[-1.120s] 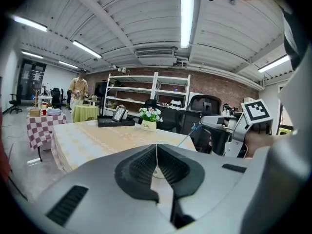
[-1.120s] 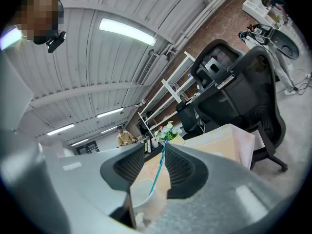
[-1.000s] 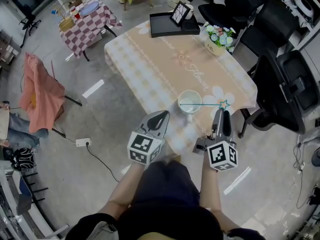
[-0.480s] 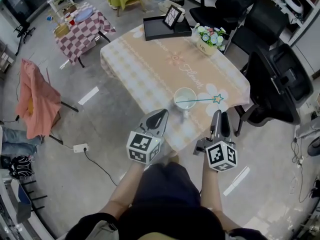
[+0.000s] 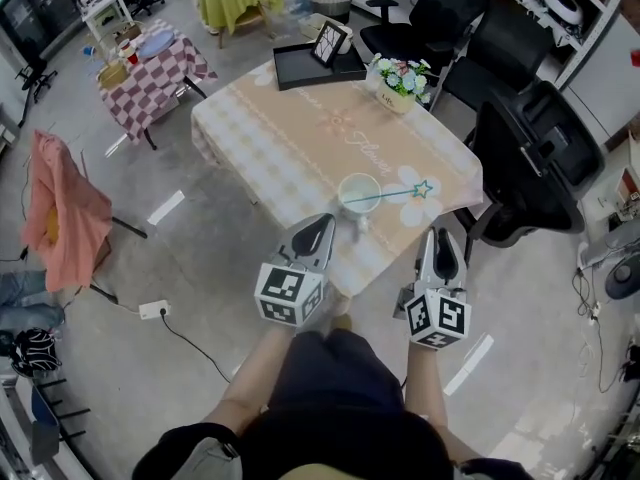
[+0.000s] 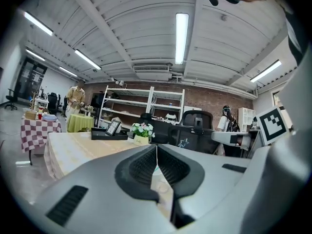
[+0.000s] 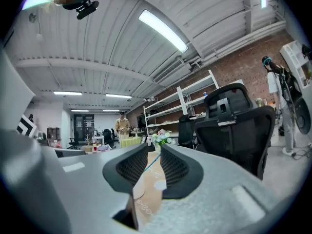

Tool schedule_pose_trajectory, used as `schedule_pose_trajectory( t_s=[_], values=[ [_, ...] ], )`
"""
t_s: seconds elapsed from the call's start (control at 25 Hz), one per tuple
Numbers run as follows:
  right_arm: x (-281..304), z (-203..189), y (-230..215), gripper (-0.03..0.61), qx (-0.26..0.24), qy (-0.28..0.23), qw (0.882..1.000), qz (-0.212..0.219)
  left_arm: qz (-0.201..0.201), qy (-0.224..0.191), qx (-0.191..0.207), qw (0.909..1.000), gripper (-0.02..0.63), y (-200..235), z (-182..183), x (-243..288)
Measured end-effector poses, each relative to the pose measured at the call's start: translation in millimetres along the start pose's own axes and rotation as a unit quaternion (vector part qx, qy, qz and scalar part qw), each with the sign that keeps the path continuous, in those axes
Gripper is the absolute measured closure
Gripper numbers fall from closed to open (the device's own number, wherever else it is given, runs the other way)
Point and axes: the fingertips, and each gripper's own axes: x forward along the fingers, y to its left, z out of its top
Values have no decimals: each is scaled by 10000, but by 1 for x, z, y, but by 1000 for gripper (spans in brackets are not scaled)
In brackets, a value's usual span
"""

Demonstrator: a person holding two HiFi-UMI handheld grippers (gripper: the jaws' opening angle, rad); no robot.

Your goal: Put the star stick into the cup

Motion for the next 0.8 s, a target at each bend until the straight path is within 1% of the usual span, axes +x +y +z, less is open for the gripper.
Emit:
schedule_pose_trajectory(
  t_s=[0.08,0.16,0.28,0.44,0.6,0.8],
  values=[
    [-8,2,4,538,-201,-20,9998,3,0,-105,24,9999,601,-2,4,-3],
    [-14,3,9,554,-342,-16,9994,28,-28,-222,56,9997,601,-6,8,-6],
    [-20,1,14,572,-389,3,9992,63,-53,-384,152,9991,601,-12,12,-10],
    [-26,-2,26,575,-454,17,9987,210,-25,-543,316,9980,601,-16,15,-18],
    [-29,-7,35,575,-457,96,9983,346,39,-608,512,9968,601,-17,14,-25],
    [-30,-15,42,577,-433,227,9979,420,92,-811,912,9925,601,-19,19,-35]
  ],
)
